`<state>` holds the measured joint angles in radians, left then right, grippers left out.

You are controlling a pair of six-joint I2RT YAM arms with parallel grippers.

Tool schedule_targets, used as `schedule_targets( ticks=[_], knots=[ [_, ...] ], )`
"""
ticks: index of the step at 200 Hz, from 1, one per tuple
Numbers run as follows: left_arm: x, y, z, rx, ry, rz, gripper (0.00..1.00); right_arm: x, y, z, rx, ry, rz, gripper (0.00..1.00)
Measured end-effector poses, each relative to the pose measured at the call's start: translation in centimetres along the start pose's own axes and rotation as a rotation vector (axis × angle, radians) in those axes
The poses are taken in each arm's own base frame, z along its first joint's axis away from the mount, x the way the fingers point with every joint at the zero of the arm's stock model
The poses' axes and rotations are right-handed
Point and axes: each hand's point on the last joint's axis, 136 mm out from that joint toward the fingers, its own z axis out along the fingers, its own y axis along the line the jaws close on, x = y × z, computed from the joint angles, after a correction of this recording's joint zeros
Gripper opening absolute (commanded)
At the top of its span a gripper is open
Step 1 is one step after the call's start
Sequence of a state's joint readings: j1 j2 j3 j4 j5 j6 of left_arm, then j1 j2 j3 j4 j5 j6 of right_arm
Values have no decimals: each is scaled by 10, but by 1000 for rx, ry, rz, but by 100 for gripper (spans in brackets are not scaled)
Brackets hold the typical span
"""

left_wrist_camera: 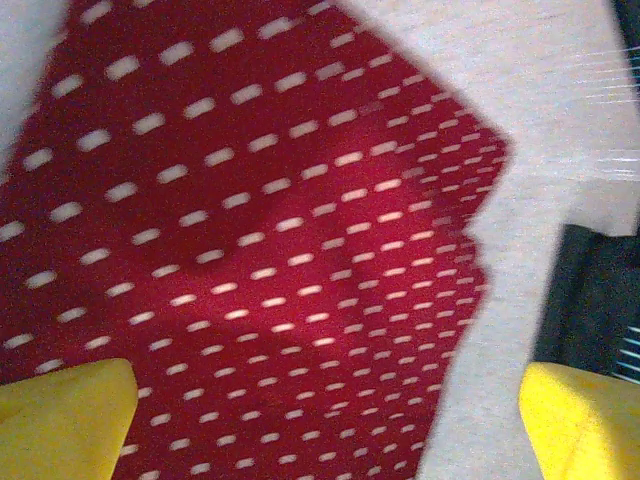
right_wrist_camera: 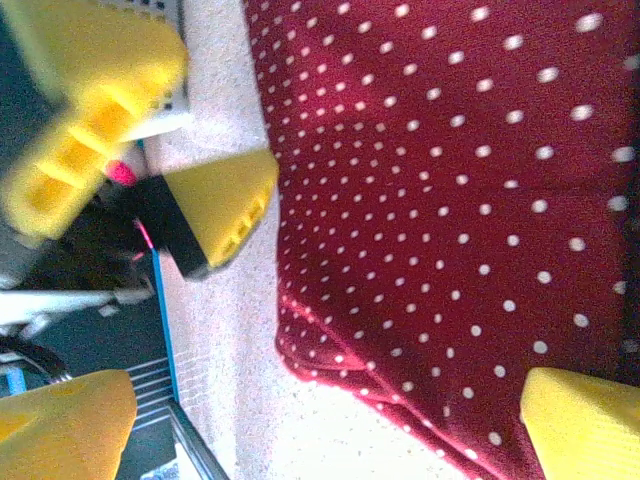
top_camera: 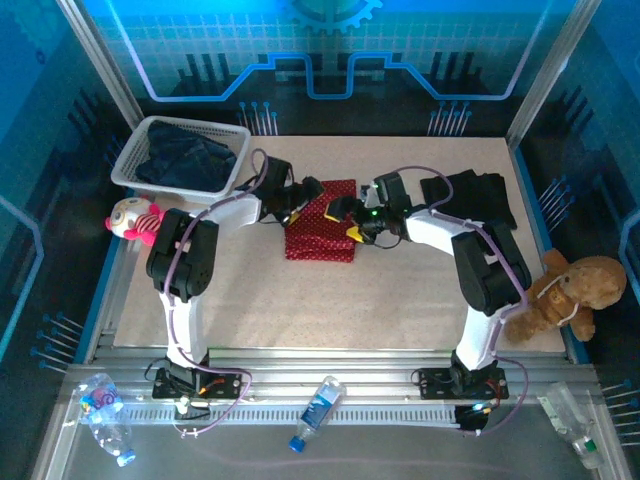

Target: Fold and stack the skirts

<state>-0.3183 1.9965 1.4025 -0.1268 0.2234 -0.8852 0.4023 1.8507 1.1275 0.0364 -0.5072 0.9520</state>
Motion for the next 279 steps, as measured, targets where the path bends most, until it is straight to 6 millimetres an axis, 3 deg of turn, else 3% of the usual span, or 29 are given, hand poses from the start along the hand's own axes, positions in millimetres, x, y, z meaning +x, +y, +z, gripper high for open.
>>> schedule_targets(
  ticks=[29,46,59,86,99,133,181,213,231,249,261,279],
  knots=[
    [-29,-61,-11,149,-19,91,99,24,12,15,10,33,-31,100],
    [-41,-74,-3,195,-15,110,99,39,19,24,16,52,-43,100],
    [-45,-64,13,184,2,107,99,47,19,30,19,69,-40,100],
    [-40,-14,50,93,61,50,99,57,-3,47,64,112,-1,100],
    [-37,2,59,74,82,33,99,53,-2,47,66,120,-7,100],
    [-37,13,49,66,70,38,99,43,-13,41,109,155,-58,100],
    [-10,41,17,22,76,-12,99,-23,-36,26,203,146,-159,99],
    [29,53,-10,-22,100,-84,99,-73,-48,12,245,98,-204,100],
    [58,43,-26,-37,127,-82,99,-90,-52,-6,268,55,-184,100],
    [77,18,-42,-15,128,-39,99,-88,-58,-24,300,9,-127,100],
    [80,2,-53,17,110,-11,99,-70,-62,-38,307,-20,-55,100],
    [70,-4,-59,32,80,-4,99,-35,-70,-52,302,-48,71,96]
  ],
)
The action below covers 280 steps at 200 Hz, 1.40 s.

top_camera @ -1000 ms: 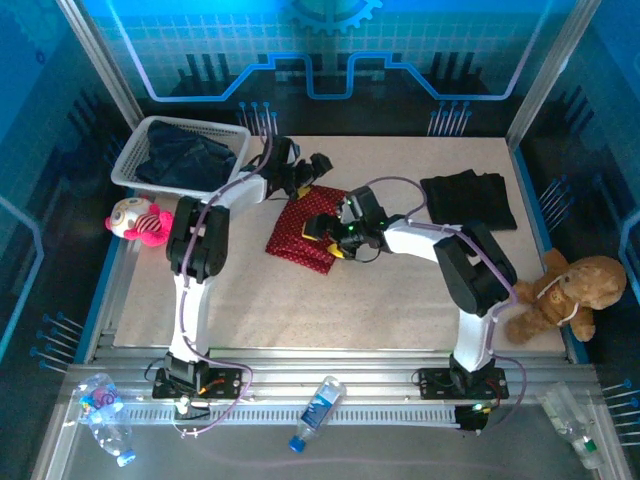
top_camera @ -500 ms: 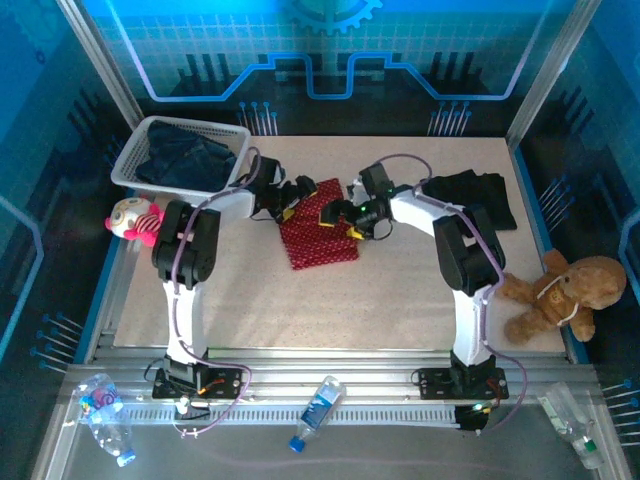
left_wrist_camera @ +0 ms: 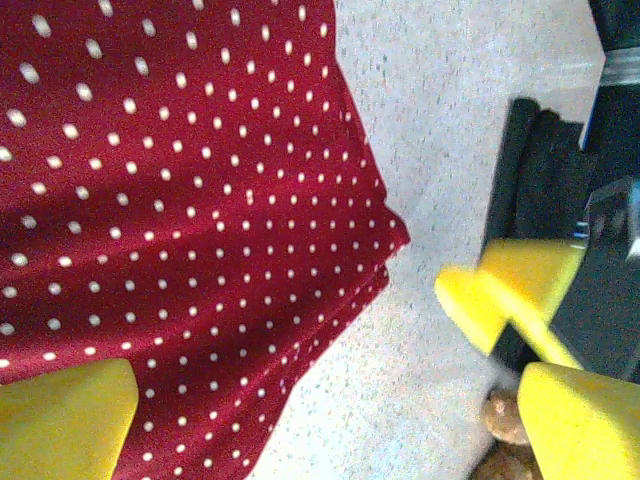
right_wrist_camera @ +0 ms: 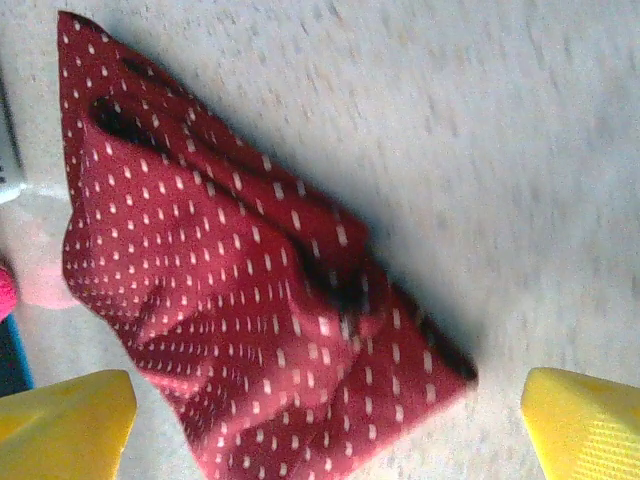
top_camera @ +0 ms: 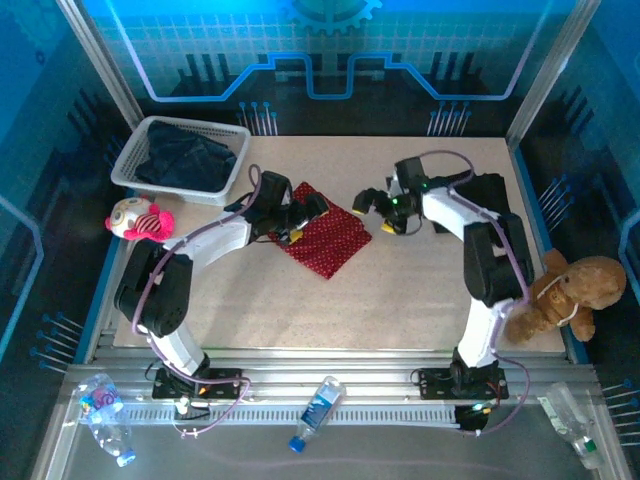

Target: Fold and stack the skirts

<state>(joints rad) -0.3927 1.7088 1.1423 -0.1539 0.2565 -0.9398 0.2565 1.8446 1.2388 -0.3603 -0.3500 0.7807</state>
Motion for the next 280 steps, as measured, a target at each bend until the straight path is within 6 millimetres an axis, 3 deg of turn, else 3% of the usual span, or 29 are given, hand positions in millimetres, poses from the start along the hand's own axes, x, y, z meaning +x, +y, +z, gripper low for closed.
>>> schedule_targets(
  ticks=[30,63,90,123,209,229,270,280],
  knots=[
    [-37,9,17,-42,-26,12,99,40,-4,13,-37,25,151,87],
    [-73,30,47,-101,-25,23,99,65,11,29,-61,47,218,94],
    [-82,59,67,-167,0,6,99,74,23,36,-72,39,249,96],
    [-86,59,66,-167,-6,9,99,77,25,46,-66,31,279,93],
    [-85,60,66,-152,-17,24,99,74,28,65,-105,37,307,58],
    [-85,61,65,-151,-18,25,99,72,30,71,-124,29,291,43],
    [-85,63,62,-137,-24,19,99,73,17,73,-107,-11,276,0],
    [-84,63,59,-126,-19,6,99,74,16,70,-109,-21,257,0]
  ],
)
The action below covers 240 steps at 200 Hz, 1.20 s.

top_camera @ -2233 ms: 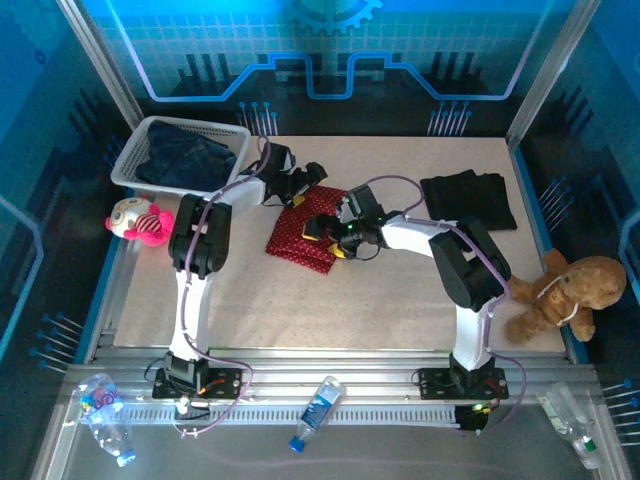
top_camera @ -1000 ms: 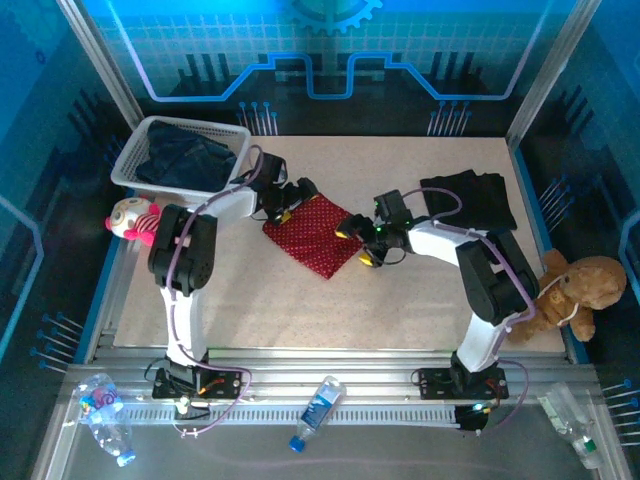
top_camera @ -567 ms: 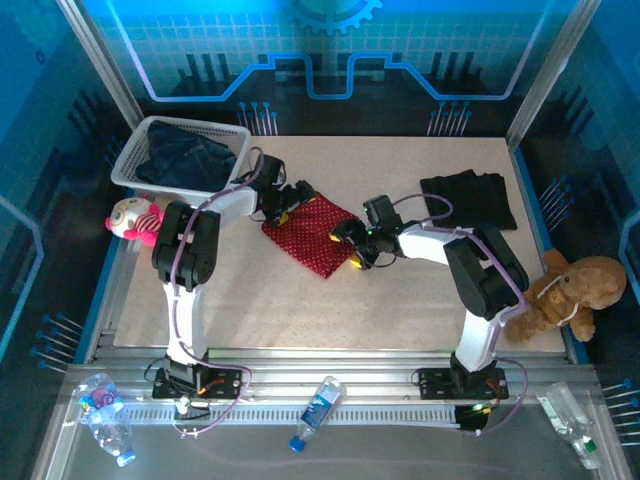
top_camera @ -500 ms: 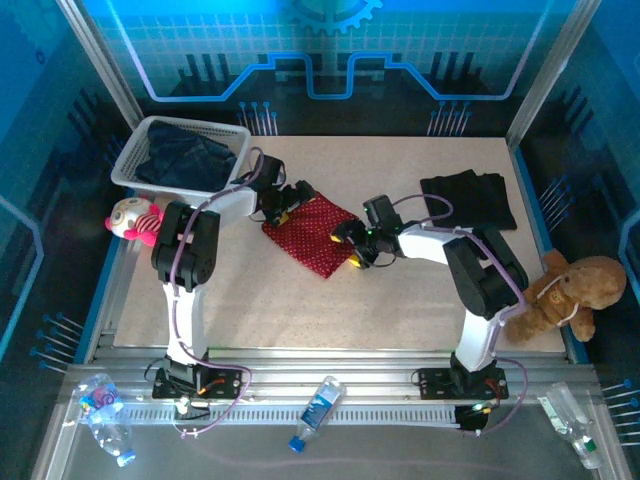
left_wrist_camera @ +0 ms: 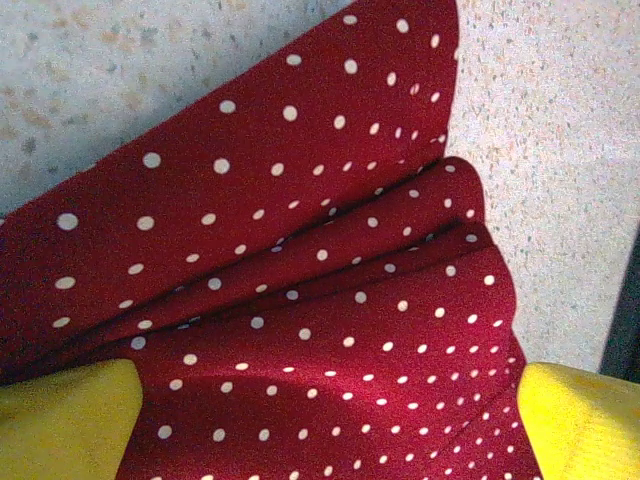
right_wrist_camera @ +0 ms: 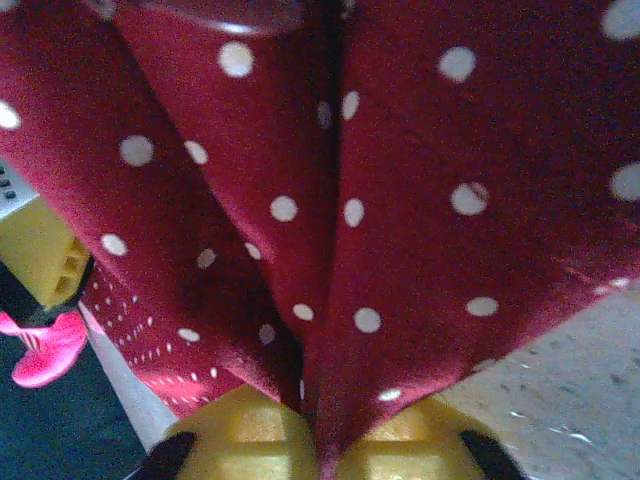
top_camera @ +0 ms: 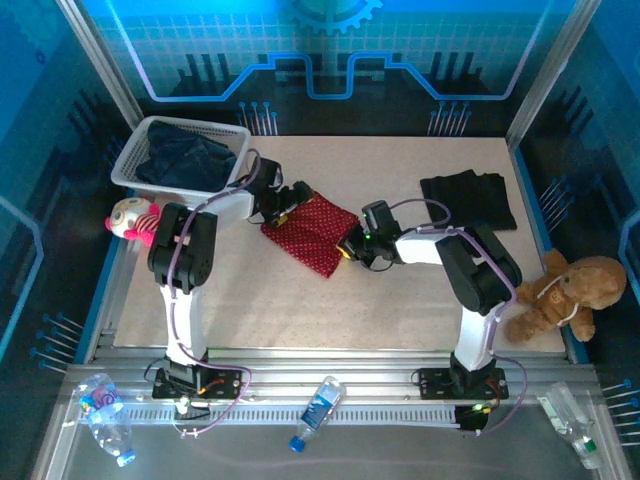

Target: Fold and stack the skirts

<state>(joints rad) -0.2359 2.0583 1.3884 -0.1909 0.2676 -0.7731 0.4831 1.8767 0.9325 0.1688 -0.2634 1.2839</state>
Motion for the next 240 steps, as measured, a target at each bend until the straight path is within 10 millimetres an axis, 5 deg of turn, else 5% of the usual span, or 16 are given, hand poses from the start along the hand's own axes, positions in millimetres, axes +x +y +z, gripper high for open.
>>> schedule_targets(
  ticks=[47,116,172,240],
  knots=[
    [28,3,-28,71,61,-94,99,-23,-6,-27,59,-24,-216,0],
    [11,-22,-86,119,-86,-65,99,-127,20,-114,400,-18,-834,0],
    [9,-5,-88,44,-117,-88,99,-178,-27,-156,699,147,-893,0],
    [9,-1,-95,21,-128,-95,99,-210,-2,-226,775,114,-939,0]
  ],
)
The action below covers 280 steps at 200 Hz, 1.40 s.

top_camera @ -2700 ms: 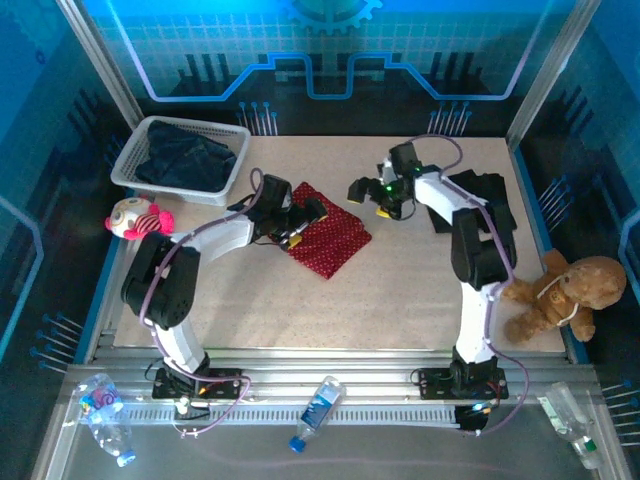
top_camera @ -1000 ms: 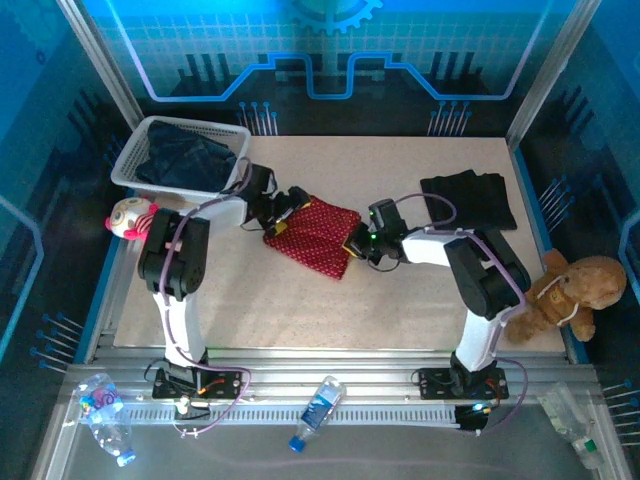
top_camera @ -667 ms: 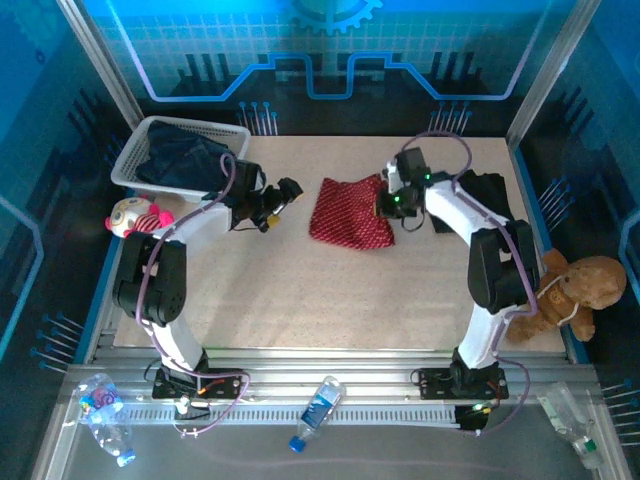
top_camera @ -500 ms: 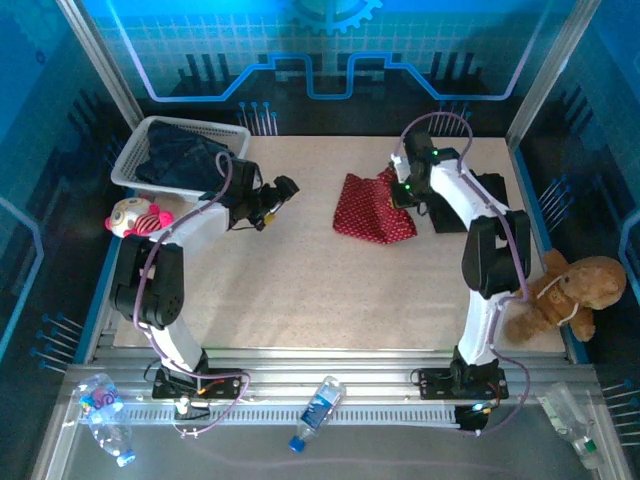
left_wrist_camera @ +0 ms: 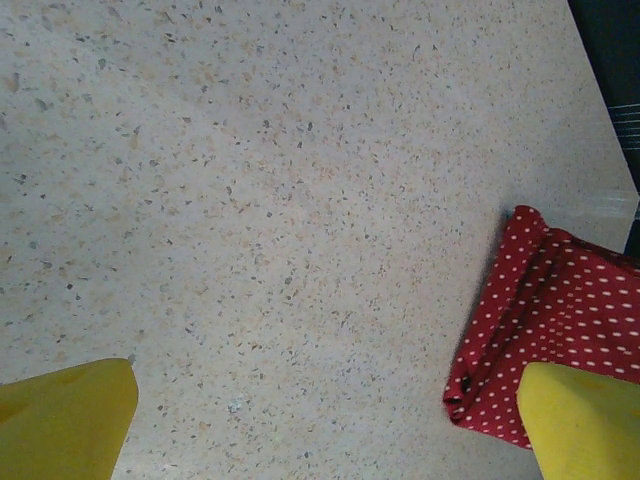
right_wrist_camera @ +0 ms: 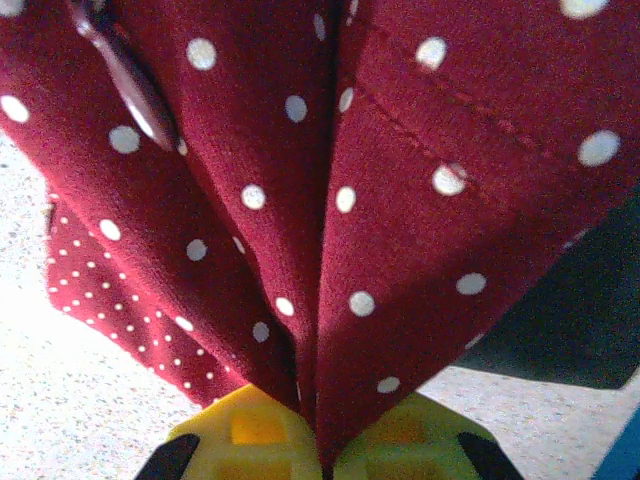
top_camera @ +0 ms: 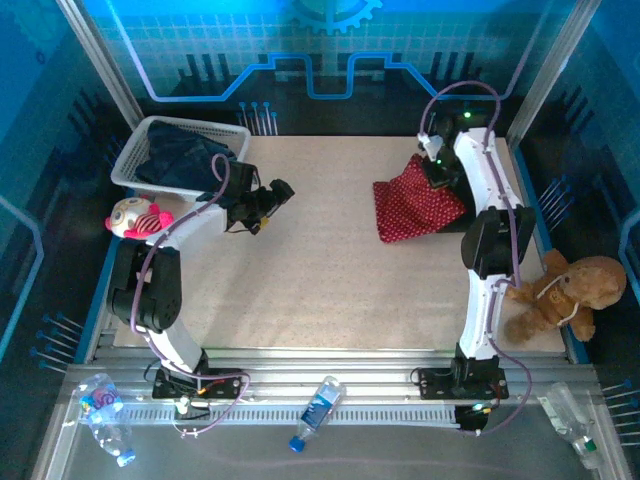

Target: Fold and stack the skirts

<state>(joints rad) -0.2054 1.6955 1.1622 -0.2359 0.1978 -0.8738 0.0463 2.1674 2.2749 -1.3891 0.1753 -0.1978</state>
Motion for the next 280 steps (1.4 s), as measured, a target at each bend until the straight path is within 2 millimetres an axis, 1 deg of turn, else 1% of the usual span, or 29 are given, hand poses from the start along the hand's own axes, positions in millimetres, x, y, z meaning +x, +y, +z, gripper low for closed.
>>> schedule_targets(
  ticks=[16,33,75,109,144,165,193,209,225,238,245,260,280],
  knots=[
    [0,0,-1,-3,1,-1,99,-1,-18,-12,5,-23,19,0],
    [0,0,-2,-3,-3,-2,99,2,-35,-19,-10,-34,27,0],
    [1,1,-7,-17,-1,-14,99,22,-64,-20,-121,-39,35,0],
    [3,5,-10,-45,7,-22,99,28,-90,-5,-209,-76,49,0],
    [5,12,-11,-79,9,-28,99,37,-108,9,-262,-92,33,0],
    [4,11,-13,-97,5,-27,99,38,-120,20,-241,-90,37,0],
    [2,12,-15,-111,-8,-23,99,31,-141,34,-157,-99,33,0],
    [2,14,-15,-124,-11,-24,99,28,-152,47,-113,-89,42,0],
    [1,17,-15,-137,-18,-25,99,27,-157,64,-101,-73,54,0],
    [1,18,-15,-144,-22,-25,99,27,-155,76,-114,-58,61,0],
    [0,19,-16,-146,-24,-25,99,27,-152,79,-122,-53,61,0],
    [0,19,-16,-148,-28,-24,99,24,-147,79,-134,-59,58,0],
    [-1,19,-16,-151,-31,-24,99,17,-139,69,-153,-91,50,0]
  ],
)
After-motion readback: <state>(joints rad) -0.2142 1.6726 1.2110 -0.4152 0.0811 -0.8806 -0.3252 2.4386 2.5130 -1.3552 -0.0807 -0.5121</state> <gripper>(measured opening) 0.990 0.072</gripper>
